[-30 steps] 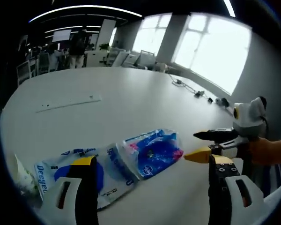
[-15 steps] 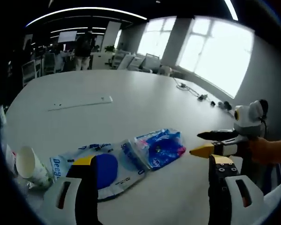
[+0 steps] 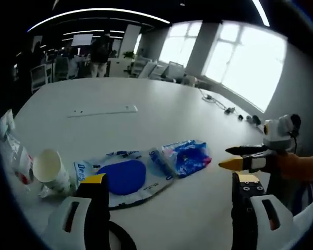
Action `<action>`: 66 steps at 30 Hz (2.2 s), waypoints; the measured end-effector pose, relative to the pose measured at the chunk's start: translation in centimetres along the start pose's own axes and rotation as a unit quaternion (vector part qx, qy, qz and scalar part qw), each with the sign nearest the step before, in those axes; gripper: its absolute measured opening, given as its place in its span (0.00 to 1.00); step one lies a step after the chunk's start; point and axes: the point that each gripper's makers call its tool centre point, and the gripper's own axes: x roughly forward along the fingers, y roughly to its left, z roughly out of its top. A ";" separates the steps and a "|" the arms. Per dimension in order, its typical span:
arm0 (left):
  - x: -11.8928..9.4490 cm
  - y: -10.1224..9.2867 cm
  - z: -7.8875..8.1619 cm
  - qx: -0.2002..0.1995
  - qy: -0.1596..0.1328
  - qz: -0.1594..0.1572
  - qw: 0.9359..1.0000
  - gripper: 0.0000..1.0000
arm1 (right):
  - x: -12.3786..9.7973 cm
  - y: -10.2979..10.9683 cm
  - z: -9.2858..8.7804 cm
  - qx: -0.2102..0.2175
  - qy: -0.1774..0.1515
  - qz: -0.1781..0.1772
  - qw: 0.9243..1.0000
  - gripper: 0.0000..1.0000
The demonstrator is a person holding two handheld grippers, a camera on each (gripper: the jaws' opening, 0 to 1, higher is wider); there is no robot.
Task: Arrange the tabletop items into an orderly group along one side of the table until the central work area is clear of visible clutter.
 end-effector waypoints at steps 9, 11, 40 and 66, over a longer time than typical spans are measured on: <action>-2.3 1.8 -0.8 -0.005 0.001 0.010 1.000 0.94 | -0.8 0.9 -1.0 0.003 0.004 -0.003 1.000 0.82; -2.7 2.0 -1.0 -0.005 0.001 0.011 1.000 0.94 | -0.9 1.0 -1.1 0.004 0.005 -0.006 1.000 0.82; -9.0 8.2 -2.2 -0.016 -0.004 0.027 0.999 0.92 | -2.4 3.7 -2.1 0.009 0.010 -0.032 0.999 0.80; -14.2 14.3 -4.2 -0.056 -0.022 0.068 0.996 0.91 | -3.2 5.7 -1.7 -0.014 0.007 -0.036 0.999 0.80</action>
